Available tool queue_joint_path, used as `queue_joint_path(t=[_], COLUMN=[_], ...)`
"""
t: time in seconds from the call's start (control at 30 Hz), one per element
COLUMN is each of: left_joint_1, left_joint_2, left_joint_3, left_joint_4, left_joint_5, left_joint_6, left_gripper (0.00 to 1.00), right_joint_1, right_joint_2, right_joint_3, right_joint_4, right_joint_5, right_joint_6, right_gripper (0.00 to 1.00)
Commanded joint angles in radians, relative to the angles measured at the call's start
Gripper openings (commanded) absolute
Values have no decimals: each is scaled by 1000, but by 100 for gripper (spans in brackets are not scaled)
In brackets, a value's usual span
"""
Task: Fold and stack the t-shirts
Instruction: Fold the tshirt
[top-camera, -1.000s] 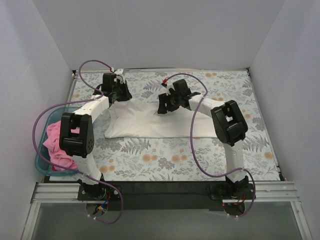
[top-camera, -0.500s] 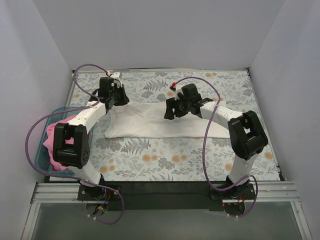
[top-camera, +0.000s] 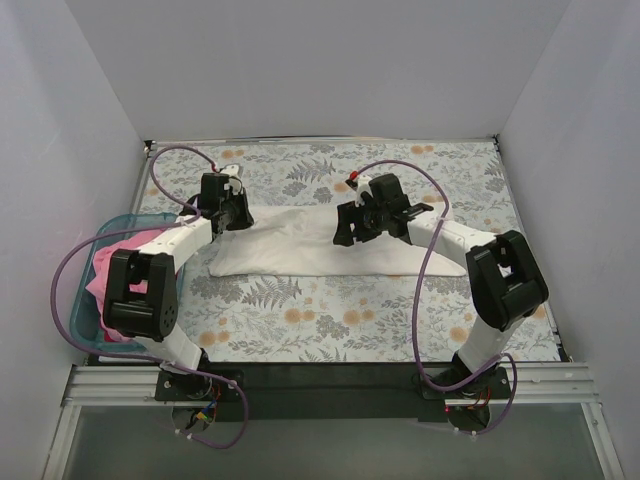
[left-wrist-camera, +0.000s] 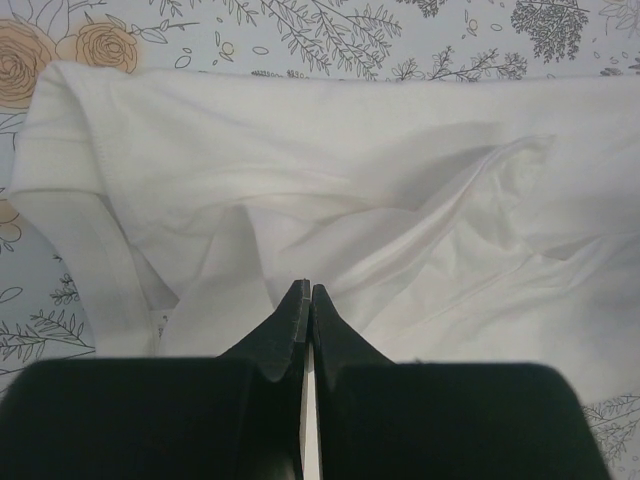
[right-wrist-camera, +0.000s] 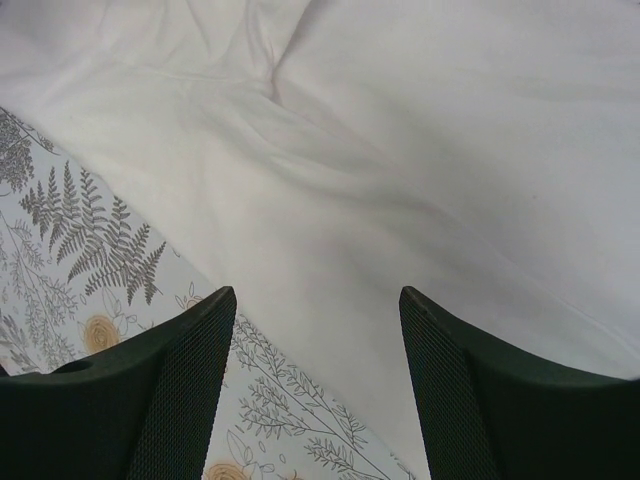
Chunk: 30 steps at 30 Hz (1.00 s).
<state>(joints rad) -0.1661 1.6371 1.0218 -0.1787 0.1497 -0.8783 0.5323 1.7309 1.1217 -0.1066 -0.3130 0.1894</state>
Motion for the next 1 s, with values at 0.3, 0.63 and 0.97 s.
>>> queue_joint_path(t=[0.3, 0.63, 0.97], left_joint_1=[-3, -3, -3], left_joint_2=[-97, -76, -85], left_joint_3=[-94, -117, -112], left_joint_4=[70, 99, 99], left_joint_5=[-113, -137, -168], left_joint_6=[12, 35, 44], left_gripper=[0, 0, 0], right_joint_1=[12, 37, 46], right_joint_2=[53, 248, 410], right_joint_3=[30, 205, 366], right_joint_4=[304, 412, 418], right_joint_5=[-119, -159, -169], right_joint_6=[140, 128, 116], right_gripper=[62, 62, 60])
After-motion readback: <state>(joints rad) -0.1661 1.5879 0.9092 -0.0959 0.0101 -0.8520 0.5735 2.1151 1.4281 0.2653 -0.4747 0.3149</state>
